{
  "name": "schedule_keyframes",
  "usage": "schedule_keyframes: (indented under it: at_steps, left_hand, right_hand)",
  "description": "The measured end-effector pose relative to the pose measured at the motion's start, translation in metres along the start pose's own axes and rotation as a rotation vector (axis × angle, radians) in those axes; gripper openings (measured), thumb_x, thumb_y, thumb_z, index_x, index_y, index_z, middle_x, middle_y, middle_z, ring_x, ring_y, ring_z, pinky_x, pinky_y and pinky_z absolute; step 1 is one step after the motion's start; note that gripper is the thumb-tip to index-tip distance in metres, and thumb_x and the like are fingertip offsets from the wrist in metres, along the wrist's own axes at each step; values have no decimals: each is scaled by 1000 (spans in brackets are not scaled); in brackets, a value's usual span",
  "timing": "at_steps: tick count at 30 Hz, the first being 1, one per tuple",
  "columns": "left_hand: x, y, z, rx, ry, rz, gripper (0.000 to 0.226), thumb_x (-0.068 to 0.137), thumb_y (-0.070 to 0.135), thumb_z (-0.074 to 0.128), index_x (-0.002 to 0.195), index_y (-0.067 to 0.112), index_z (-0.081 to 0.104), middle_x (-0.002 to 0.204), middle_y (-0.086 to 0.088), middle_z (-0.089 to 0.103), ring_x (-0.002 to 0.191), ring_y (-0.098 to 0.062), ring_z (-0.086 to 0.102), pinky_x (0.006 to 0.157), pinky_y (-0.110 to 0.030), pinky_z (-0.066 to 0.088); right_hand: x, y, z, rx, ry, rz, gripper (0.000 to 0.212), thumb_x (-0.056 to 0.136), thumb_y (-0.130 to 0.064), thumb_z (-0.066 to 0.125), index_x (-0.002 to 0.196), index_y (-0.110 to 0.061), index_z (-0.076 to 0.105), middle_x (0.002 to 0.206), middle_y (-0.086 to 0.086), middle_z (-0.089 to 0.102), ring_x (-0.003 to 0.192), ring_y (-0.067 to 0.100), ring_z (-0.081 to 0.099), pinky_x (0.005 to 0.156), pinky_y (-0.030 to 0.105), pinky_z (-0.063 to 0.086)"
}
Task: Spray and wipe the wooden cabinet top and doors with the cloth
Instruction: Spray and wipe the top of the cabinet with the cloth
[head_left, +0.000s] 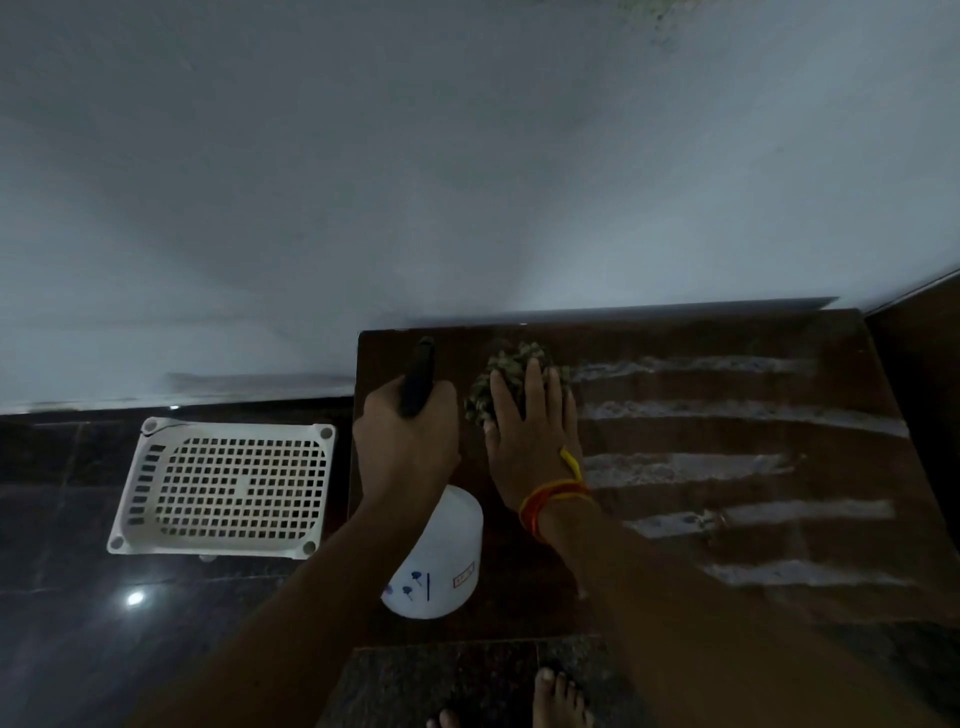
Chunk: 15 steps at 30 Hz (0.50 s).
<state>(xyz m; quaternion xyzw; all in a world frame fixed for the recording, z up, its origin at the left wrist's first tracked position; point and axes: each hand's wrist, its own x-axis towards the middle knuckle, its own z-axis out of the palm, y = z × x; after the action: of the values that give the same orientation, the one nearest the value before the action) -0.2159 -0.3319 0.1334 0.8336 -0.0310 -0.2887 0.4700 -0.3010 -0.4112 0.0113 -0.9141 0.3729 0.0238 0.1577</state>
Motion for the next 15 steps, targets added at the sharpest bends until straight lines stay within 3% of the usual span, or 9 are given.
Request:
schedule_keyframes:
  at_steps: [10,15]
  left_hand:
    - [7,4,2,-36,5,-21,19,90,21,57,73,13,61,65,-11,62,54,-21,60,60,-38,56]
    - [10,6,1,-29,11,-23,19,91,20,56,73,14,59,60,-7,59,50,-18,59,50,-27,49]
  right_hand:
    - [-2,2,0,-24,20,-2,59,95,-35,44,149,-23,21,156,18,12,143,40,9,114,49,6]
    - [14,1,1,-9,32,8,57,96,-37,42,148,-25,22,157,17,11,144,39,7,115,48,4]
